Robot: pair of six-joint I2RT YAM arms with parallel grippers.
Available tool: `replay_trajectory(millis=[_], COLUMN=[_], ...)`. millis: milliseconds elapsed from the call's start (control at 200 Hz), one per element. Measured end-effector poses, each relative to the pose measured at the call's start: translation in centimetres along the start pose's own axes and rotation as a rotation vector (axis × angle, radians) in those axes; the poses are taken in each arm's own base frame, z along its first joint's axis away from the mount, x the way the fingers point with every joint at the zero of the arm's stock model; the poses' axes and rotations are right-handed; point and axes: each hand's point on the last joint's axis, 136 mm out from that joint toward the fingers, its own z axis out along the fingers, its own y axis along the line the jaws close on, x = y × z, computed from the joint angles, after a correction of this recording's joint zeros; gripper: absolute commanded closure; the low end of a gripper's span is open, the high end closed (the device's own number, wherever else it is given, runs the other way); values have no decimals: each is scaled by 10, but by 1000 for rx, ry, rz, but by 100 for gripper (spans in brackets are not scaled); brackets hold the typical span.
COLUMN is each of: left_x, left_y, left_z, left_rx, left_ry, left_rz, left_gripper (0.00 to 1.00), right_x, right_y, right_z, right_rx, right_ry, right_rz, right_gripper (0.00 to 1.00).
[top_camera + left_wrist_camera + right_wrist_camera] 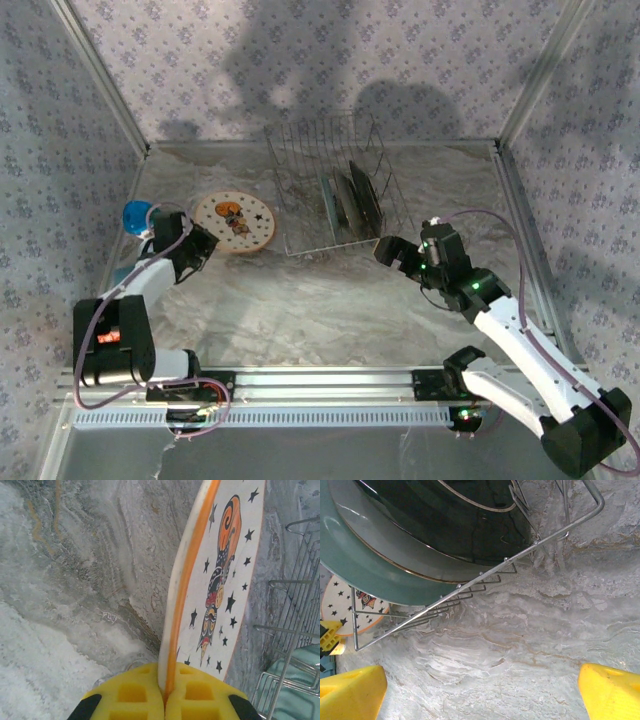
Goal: Load the plates into the dish rack
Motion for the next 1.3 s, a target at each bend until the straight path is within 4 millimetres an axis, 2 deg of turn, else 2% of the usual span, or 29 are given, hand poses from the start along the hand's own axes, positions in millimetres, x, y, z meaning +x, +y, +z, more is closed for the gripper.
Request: replay_trajectory(millis=[335, 805, 1299], left_x=[-2, -8, -16], left_y=[-10, -29, -50], left_z=[-24, -47, -100], left_rx=[-22, -13, -7], left_ry=[-6, -14, -101], left_rz=[65, 139, 165], left_gripper=[100, 100, 100], right_x=[-1, -1, -2], right_y=[1, 1, 7], right_z=[-1, -1, -1], right_rx=[-5, -5, -22], right_ry=[-4, -4, 4], right_rz=[0, -1, -1], right_gripper=[0, 0, 0])
